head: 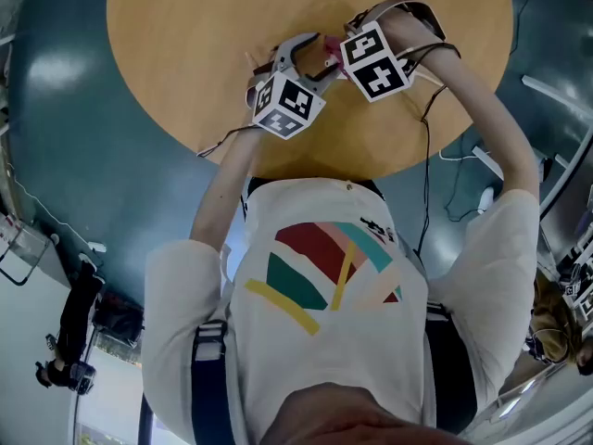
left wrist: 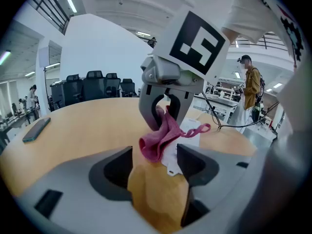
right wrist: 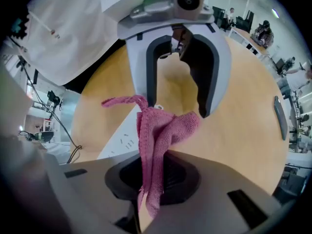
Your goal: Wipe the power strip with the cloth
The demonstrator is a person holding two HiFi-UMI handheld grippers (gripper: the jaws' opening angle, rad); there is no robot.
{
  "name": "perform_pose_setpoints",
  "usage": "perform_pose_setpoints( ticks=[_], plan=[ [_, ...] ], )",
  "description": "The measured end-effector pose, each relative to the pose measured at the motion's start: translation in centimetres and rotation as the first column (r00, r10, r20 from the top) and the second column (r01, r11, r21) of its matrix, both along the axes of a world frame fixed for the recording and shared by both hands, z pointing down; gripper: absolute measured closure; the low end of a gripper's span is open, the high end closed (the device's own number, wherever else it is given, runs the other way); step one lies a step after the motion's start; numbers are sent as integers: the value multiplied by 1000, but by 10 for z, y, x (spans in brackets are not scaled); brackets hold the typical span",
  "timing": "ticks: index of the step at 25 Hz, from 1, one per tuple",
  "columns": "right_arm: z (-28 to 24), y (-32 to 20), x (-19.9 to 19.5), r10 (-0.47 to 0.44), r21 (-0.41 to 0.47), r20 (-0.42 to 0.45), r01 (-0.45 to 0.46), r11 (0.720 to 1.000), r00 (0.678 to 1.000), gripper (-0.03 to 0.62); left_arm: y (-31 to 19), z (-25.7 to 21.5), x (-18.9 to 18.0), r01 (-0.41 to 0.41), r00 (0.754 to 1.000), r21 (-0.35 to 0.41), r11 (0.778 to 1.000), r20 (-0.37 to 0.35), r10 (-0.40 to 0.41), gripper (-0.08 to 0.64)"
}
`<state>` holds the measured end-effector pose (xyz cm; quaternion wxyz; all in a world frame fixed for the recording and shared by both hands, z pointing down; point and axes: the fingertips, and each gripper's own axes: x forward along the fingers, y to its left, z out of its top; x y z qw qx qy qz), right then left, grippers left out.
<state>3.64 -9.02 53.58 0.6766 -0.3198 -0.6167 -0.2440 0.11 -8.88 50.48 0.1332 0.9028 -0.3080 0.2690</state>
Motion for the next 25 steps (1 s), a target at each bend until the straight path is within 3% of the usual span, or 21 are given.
perform_pose_setpoints(
  ticks=[9,19,25],
  plan=[
    [4,0,71,111,26,-62,-109,994,992,552,-4,1,-14,13,1000,-3,1000,-2,-13,241],
    [13,19,143,294,55,-24,-292,955,956,552,4,8,-6,2,1000,1,1000,30,-2,241],
    [10,20,159,353,98,4,-352,931,935,552,3,8,-7,3,999,13,1000,45,-3,241]
  ],
)
